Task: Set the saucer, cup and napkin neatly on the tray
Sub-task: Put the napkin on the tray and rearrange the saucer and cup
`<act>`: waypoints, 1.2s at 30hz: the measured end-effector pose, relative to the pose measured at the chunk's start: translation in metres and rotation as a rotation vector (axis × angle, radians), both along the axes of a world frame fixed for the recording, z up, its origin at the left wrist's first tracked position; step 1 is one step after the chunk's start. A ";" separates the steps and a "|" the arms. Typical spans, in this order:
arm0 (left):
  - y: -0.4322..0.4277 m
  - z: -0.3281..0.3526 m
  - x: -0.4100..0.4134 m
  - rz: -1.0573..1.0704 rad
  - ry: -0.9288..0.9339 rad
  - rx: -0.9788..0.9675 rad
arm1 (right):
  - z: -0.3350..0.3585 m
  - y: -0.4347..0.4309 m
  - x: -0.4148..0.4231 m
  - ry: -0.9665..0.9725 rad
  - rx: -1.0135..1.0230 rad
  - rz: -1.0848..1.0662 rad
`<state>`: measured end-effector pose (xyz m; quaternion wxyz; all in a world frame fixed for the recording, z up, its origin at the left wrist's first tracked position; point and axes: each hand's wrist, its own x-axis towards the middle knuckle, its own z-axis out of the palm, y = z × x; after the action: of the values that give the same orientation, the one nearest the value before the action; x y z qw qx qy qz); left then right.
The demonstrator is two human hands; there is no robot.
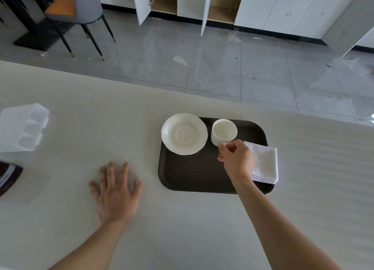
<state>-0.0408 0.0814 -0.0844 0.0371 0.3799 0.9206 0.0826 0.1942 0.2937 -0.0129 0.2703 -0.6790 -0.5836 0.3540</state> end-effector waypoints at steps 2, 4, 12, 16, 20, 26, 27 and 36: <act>0.000 -0.001 0.000 -0.001 0.002 -0.004 | 0.000 0.000 0.000 -0.001 -0.008 0.003; 0.000 -0.001 -0.001 -0.001 0.000 -0.002 | 0.000 0.001 -0.001 -0.006 -0.010 0.010; 0.001 -0.001 0.000 0.004 -0.007 -0.003 | 0.001 0.004 -0.001 0.014 -0.016 0.033; 0.001 0.000 0.000 0.004 -0.014 0.009 | 0.001 0.005 -0.003 0.023 -0.009 0.041; 0.001 0.000 0.000 -0.002 -0.012 0.016 | 0.001 0.005 -0.002 0.009 -0.010 0.044; 0.000 0.000 0.000 0.004 -0.016 0.002 | 0.002 0.005 -0.002 0.012 -0.002 0.056; 0.001 0.000 0.000 0.005 -0.017 0.003 | 0.002 0.005 -0.002 0.011 -0.002 0.058; 0.001 0.000 -0.001 0.004 -0.011 -0.004 | 0.004 0.003 0.001 0.046 -0.018 0.071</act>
<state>-0.0413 0.0820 -0.0844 0.0429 0.3777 0.9212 0.0829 0.1953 0.2965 -0.0093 0.2648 -0.6519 -0.5977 0.3842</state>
